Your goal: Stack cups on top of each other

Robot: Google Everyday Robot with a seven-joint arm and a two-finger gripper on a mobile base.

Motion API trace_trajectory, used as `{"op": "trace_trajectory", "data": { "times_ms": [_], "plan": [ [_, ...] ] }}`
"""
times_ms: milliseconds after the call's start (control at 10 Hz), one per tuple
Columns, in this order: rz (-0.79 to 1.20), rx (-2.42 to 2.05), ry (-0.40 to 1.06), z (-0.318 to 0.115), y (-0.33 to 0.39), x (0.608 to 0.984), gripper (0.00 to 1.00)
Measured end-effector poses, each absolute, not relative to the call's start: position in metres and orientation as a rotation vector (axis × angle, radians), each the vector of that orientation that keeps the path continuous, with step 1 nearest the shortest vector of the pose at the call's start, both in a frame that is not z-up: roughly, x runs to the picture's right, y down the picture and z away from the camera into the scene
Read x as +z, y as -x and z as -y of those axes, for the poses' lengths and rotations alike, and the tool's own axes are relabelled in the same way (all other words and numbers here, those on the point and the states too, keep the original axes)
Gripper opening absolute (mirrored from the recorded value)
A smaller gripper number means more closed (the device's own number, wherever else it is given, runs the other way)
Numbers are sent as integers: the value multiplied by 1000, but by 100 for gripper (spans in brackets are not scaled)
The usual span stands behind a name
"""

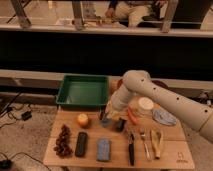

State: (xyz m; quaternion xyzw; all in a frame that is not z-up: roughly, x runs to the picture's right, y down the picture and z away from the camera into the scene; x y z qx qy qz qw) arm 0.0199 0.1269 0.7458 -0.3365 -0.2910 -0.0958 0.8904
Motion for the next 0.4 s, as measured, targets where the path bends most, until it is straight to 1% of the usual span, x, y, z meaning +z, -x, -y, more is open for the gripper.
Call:
{"op": "trace_trajectory", "data": {
  "times_ms": [400],
  "plan": [
    [594,-247,680,-126,-13,754,3]
  ]
}}
